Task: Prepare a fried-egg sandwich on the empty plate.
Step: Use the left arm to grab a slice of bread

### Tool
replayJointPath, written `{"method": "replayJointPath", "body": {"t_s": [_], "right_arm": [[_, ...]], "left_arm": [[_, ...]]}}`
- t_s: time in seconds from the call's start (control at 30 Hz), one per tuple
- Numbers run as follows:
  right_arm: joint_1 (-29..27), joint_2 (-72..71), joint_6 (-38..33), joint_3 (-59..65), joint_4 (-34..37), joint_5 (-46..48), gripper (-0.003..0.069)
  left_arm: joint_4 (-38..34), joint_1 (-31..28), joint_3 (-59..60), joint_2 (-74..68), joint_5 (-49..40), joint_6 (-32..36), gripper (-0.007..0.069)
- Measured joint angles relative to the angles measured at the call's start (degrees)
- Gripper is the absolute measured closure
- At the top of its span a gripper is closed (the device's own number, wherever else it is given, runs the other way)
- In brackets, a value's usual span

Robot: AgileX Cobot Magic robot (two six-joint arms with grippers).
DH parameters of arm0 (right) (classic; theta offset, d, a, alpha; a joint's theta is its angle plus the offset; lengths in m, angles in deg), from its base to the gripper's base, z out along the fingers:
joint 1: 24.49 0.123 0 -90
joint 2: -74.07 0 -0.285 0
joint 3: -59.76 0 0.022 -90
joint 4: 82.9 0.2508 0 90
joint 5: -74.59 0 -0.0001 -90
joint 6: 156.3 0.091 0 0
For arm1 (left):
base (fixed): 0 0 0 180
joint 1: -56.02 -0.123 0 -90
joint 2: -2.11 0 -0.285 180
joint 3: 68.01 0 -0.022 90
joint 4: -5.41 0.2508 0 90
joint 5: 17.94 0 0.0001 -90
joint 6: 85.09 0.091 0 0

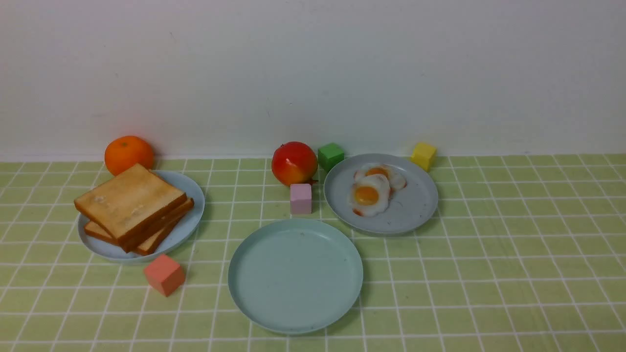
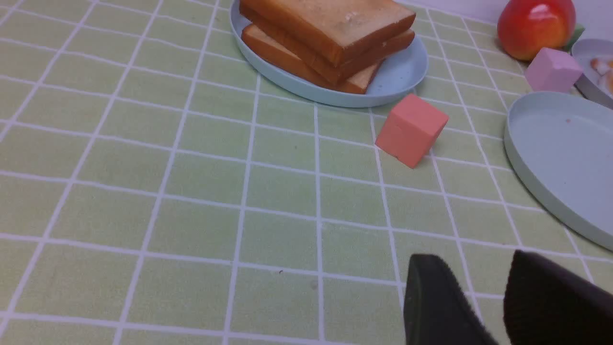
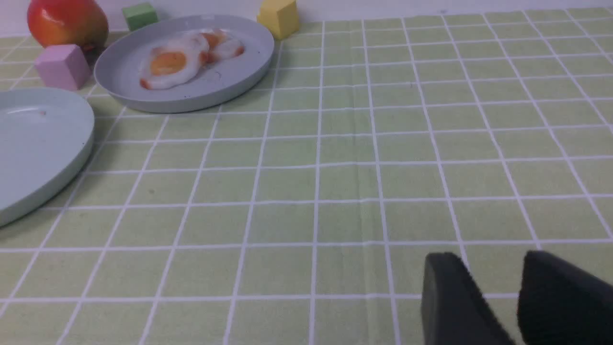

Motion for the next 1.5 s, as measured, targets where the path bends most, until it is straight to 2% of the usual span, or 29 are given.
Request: {"method": "replayJointPath", "body": {"t_s": [0.6,0.67,0.8,1.0,1.1,1.23,1.27,1.3,1.4,1.5], "right_arm": [[0.00,0.00,0.00,0.00,0.00,0.00,0.0419],[0.00,0.00,0.00,0.00,0.00,0.00,0.0419],[0.00,0.00,0.00,0.00,0.00,0.00,0.0419],[0.00,0.00,0.00,0.00,0.00,0.00,0.0419],[0.00,0.00,0.00,0.00,0.00,0.00,0.0419],[0.00,0.00,0.00,0.00,0.00,0.00,0.0419],[0.00,0.00,0.00,0.00,0.00,0.00,0.0419],[0.00,0.00,0.00,0.00,0.00,0.00,0.0419],[0.00,0.00,0.00,0.00,0.00,0.00,0.0419],[0.00,0.00,0.00,0.00,0.00,0.00,0.0419]], "left_arm": [[-0.60,0.00,0.00,0.00,2.11,-0.57,0.0387],[-3.04,0.00,0.00,0.00,4.14,-1.90,0.0387],[-16.60,0.00,0.00,0.00,13.06,-9.31,0.0387],[-26.48,0.00,-0.28,0.00,21.22,-11.80,0.0389],[-26.66,0.00,-3.60,0.00,16.82,-10.54,0.0412],[-23.77,0.00,-13.90,-3.85,6.67,-2.40,0.0508],[-23.09,0.00,-17.42,-7.85,2.26,0.57,0.0547],[-22.97,0.00,-18.62,-9.17,0.88,1.59,0.0558],[-22.14,0.06,-27.93,-21.40,-10.67,10.12,0.0621],[-20.72,2.65,-35.19,-31.55,-17.72,14.60,0.0636]]}}
